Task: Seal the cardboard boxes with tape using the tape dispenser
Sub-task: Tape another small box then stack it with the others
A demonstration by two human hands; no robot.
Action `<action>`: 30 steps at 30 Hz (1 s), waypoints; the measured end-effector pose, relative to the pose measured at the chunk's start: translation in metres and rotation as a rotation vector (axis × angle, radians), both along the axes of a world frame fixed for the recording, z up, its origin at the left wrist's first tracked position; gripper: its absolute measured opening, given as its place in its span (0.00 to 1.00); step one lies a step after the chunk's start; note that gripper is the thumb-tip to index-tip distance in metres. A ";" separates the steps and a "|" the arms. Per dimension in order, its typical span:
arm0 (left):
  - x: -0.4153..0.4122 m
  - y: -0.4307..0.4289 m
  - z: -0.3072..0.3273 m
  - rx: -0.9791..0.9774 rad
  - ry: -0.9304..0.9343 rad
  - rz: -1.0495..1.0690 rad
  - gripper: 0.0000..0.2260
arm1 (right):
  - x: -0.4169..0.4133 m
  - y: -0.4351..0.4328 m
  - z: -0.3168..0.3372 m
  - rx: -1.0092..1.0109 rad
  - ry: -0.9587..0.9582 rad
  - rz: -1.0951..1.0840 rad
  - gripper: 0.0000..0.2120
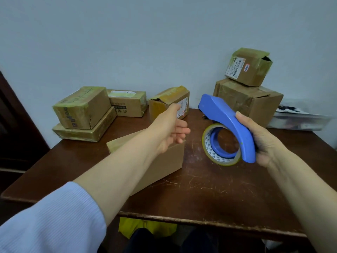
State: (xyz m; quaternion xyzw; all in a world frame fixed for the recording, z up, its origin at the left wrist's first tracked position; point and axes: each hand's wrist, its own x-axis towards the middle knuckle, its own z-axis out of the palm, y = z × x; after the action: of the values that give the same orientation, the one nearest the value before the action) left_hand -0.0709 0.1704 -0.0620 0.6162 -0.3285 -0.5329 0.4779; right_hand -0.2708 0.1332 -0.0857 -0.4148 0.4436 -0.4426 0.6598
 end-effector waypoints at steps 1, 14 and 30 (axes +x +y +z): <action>-0.002 -0.002 0.001 0.005 0.026 -0.014 0.27 | 0.001 0.001 0.002 0.005 -0.001 0.008 0.16; 0.001 -0.015 0.003 -0.120 0.160 0.099 0.22 | 0.015 0.015 0.016 -0.049 0.202 0.100 0.17; 0.025 -0.024 -0.001 -0.085 0.030 0.118 0.13 | 0.028 0.029 0.029 -0.121 0.209 0.188 0.15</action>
State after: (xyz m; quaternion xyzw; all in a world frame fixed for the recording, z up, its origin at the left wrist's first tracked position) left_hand -0.0461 0.1468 -0.0634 0.6055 -0.3069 -0.4985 0.5391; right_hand -0.2425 0.1627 -0.0567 -0.5373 0.4418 -0.3592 0.6222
